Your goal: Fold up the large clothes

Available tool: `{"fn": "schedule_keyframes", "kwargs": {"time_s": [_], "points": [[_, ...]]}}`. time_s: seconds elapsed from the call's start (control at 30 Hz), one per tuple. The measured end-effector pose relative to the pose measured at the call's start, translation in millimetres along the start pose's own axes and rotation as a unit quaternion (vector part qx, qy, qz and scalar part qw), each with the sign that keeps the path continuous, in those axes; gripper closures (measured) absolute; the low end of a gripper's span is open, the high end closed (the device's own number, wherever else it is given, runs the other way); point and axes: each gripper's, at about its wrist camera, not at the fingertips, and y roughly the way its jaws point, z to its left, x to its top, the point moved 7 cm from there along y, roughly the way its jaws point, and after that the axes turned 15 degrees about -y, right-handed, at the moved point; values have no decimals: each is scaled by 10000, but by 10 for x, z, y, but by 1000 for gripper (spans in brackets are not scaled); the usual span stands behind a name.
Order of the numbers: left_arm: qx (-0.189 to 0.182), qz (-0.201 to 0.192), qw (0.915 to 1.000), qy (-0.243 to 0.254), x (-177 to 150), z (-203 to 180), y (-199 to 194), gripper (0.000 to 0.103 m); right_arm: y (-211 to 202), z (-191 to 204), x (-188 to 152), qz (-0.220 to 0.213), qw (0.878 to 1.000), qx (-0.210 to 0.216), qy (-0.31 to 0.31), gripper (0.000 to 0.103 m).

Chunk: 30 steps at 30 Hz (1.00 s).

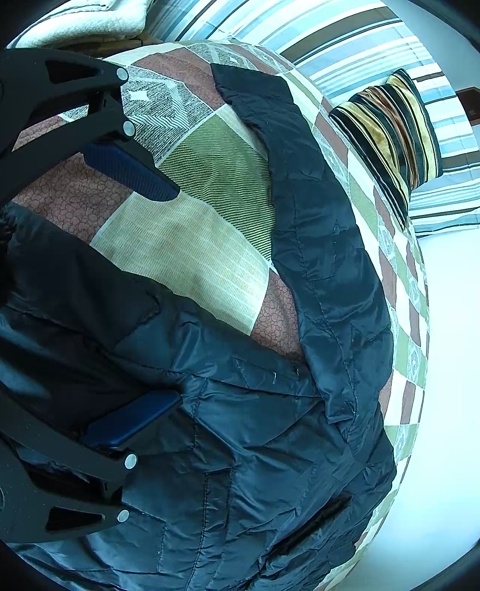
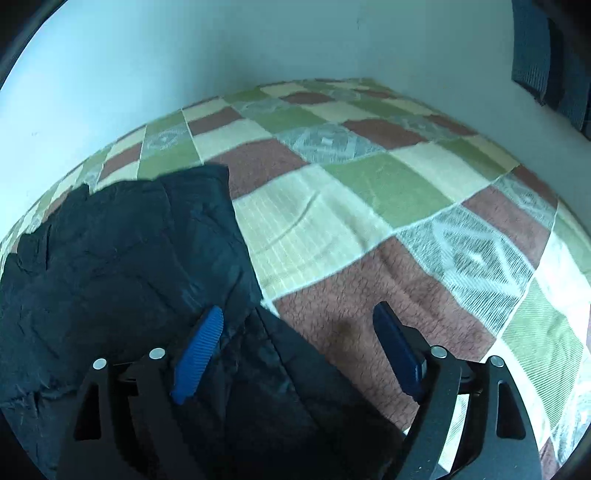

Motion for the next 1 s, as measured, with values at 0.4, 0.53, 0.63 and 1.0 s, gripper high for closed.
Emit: {"fn": "schedule_keyframes", "kwargs": {"time_s": [0.4,0.53,0.63,1.0], "points": [[-330,12,9990,-305,136,266,-127,2,166,49,-51,293,9993,-132,-191,11],[-222,-147,9969,-735,296,654,-134,2,156,56,-58,279,9991,-202,-239,11],[-51,-350,9908,-1307,456,1102,-113,2,160,57,-58,289,9992,-170,-214,11],[-1114,139,9493,-2937,738,2169,468,3,159,47,-60,285,9992,-167,-217,11]]}}
